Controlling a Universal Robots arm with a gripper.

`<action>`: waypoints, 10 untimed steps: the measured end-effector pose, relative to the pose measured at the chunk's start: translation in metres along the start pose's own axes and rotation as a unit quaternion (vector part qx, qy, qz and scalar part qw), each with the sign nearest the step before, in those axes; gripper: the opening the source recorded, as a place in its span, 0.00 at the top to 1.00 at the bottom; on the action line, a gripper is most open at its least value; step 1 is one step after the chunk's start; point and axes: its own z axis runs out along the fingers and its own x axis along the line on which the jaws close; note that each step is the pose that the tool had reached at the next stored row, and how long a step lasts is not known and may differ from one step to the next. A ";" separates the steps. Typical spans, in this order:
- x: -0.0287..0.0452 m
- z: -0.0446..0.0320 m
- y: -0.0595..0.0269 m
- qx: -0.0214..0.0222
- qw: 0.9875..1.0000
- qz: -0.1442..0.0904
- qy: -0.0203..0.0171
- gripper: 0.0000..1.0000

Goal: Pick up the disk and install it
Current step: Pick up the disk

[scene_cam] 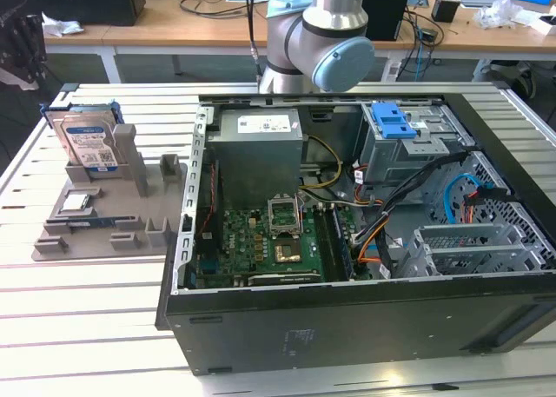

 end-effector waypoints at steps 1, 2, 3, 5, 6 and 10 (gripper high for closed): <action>0.0000 0.0000 0.0000 0.000 1.000 -0.001 0.001 0.83; 0.0000 0.0000 0.0000 0.000 1.000 -0.002 0.001 0.76; 0.0000 0.0000 0.0000 0.000 1.000 -0.003 0.002 0.71; 0.0000 0.0000 0.0000 0.000 1.000 -0.004 0.002 0.64; 0.0000 0.0000 0.0000 0.000 1.000 -0.005 0.003 0.58; 0.0000 0.0000 0.0000 0.000 1.000 -0.007 0.004 0.46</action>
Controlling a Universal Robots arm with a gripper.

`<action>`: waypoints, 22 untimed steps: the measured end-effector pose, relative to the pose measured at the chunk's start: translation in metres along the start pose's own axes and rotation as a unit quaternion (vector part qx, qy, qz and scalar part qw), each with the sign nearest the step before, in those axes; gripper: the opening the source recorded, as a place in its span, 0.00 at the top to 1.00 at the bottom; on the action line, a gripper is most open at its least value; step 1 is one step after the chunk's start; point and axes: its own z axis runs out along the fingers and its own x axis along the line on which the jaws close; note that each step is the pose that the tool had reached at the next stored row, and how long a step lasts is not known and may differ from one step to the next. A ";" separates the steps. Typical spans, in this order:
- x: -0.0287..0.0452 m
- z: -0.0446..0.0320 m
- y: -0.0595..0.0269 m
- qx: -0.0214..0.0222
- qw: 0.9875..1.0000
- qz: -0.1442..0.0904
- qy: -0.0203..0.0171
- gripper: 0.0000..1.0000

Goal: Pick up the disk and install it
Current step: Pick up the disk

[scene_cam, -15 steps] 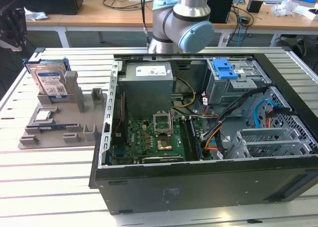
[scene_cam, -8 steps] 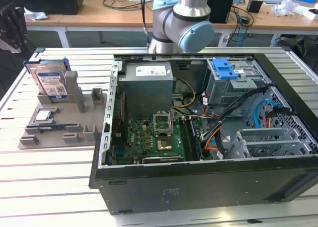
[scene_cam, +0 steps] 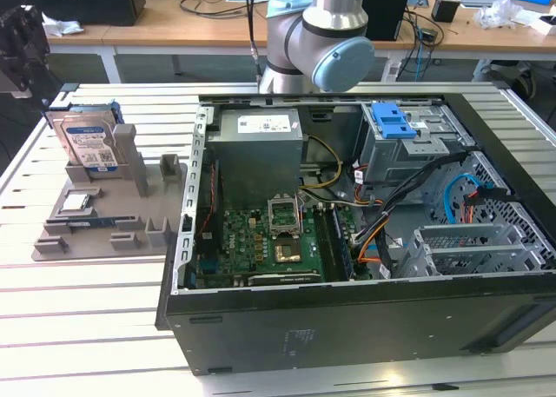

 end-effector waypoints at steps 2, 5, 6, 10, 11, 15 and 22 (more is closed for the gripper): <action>0.0000 0.0002 0.0000 0.000 1.000 0.018 0.000 0.46; 0.0000 0.0005 0.0000 0.000 0.999 0.043 0.000 0.46; 0.0000 0.0005 0.0000 0.000 0.999 0.043 0.000 0.46; -0.0015 0.0007 -0.0001 0.000 0.999 0.043 0.000 0.46; -0.0037 0.0008 -0.0002 0.000 0.999 0.043 0.000 0.46; -0.0093 0.0016 -0.0006 0.000 0.999 0.043 0.000 0.46; -0.0132 0.0033 -0.0008 0.000 0.999 0.043 0.000 0.46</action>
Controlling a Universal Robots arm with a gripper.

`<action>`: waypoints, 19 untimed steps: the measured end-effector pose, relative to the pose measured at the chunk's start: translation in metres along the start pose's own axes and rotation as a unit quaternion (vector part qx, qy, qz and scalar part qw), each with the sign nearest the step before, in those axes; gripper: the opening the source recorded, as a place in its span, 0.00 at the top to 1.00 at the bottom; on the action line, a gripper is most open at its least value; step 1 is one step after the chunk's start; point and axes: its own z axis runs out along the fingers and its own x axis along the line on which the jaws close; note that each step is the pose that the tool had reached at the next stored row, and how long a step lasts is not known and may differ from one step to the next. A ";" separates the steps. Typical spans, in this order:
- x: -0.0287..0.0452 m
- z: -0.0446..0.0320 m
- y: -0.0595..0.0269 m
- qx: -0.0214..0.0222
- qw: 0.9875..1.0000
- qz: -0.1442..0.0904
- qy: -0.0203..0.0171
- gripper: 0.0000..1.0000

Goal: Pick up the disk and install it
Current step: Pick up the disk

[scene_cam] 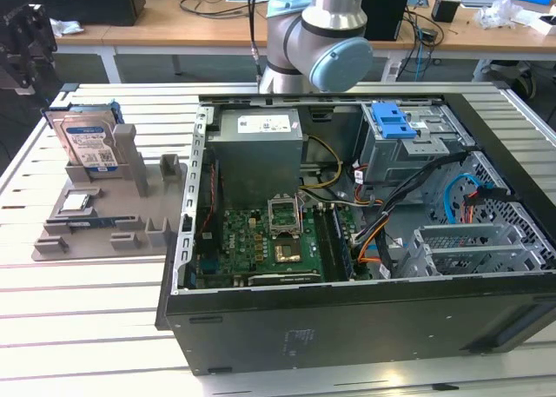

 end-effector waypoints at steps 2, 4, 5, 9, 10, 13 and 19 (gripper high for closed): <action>-0.0009 0.0007 0.0000 0.000 1.000 0.000 0.000 0.46; -0.0011 0.0013 0.0000 0.000 1.000 0.000 0.000 0.46; -0.0011 0.0016 0.0000 0.000 1.000 0.000 0.000 0.46; -0.0014 0.0042 0.0000 0.000 1.000 0.000 0.000 0.46; -0.0015 0.0051 0.0000 0.000 1.000 0.000 0.000 0.46; -0.0016 0.0066 0.0000 0.000 1.000 0.000 0.000 0.46; -0.0018 0.0103 0.0001 0.000 1.000 0.000 0.000 0.46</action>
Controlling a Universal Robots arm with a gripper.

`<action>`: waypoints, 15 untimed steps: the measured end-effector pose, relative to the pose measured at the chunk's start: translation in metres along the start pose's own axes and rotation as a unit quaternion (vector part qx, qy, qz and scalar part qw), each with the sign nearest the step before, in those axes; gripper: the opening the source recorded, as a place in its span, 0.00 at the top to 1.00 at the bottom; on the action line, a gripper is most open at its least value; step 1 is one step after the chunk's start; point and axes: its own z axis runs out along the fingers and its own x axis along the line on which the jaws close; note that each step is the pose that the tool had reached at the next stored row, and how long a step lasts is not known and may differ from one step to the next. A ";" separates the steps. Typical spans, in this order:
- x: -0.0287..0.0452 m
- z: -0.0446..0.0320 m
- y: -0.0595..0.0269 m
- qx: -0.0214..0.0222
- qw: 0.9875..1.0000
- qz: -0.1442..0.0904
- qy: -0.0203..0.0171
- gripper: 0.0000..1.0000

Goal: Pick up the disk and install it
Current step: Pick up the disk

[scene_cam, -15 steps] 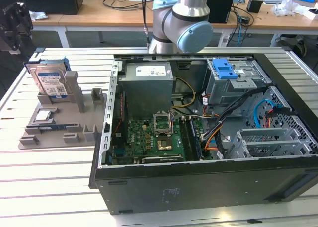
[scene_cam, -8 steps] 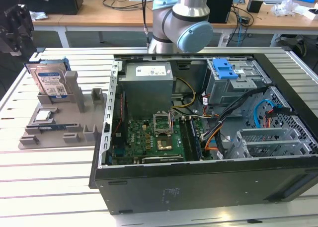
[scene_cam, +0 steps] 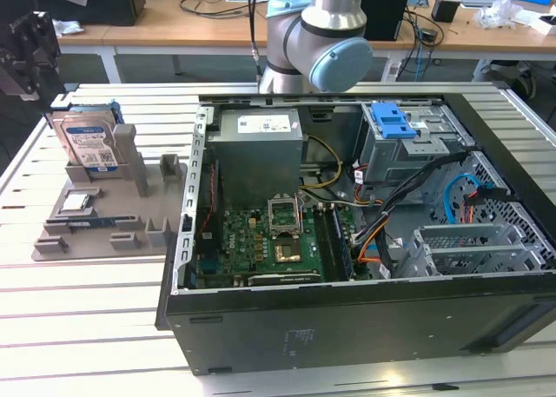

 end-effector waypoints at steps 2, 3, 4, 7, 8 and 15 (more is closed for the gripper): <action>-0.0002 0.0015 0.0000 0.000 1.000 0.000 0.000 0.46; -0.0004 0.0020 0.0000 0.000 1.000 0.000 0.000 0.46; -0.0010 0.0026 0.0001 0.000 1.000 0.000 0.000 0.46; -0.0048 0.0039 0.0002 0.000 1.000 0.000 0.000 0.46; -0.0065 0.0044 0.0002 0.000 1.000 0.000 0.000 0.46; -0.0231 0.0080 0.0007 0.000 1.000 0.000 0.000 0.46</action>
